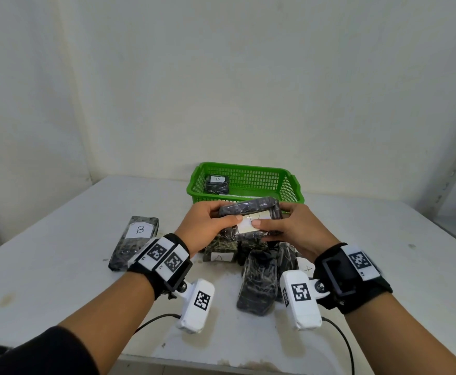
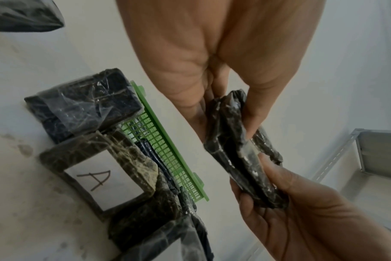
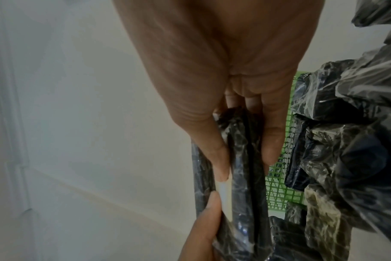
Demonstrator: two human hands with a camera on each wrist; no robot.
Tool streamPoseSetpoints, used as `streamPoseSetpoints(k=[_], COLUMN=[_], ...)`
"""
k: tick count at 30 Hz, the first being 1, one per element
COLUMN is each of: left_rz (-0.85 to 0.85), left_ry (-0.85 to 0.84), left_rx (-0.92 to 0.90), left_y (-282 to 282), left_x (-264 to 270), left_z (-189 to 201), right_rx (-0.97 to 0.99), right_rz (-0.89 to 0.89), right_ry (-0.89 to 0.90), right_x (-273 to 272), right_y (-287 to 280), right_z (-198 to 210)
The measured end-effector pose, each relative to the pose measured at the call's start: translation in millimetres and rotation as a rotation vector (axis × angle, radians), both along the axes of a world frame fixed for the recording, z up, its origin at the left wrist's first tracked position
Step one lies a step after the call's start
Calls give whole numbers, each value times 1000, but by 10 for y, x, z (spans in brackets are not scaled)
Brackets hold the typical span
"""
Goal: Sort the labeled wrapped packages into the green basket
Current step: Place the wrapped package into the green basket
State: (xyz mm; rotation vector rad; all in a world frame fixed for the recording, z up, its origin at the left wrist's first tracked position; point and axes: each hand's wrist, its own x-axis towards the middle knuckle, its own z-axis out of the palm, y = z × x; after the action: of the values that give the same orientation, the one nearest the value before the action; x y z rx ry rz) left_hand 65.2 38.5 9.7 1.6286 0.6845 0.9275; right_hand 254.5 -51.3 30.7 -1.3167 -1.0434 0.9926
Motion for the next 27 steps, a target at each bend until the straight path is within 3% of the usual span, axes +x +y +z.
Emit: streamPoseSetpoints(k=[6, 13, 17, 21, 27], left_rz=[-39, -10, 70, 143, 148], left_ry=[3, 179, 203, 190, 103], left_rx=[-36, 121, 158, 162, 134], left_y=[-16, 32, 49, 22, -10], left_x=[-8, 11, 5, 43, 90], left_z=[8, 9, 21, 7, -28], right_rx=[16, 93, 116, 132, -111], right_rz=[-12, -76, 18, 7, 137], right_ry=[-9, -241, -58, -74, 46], right_x=[-3, 2, -7, -41, -123], right_y=[-14, -4, -27, -8, -78], right_z=[43, 73, 147, 139, 110])
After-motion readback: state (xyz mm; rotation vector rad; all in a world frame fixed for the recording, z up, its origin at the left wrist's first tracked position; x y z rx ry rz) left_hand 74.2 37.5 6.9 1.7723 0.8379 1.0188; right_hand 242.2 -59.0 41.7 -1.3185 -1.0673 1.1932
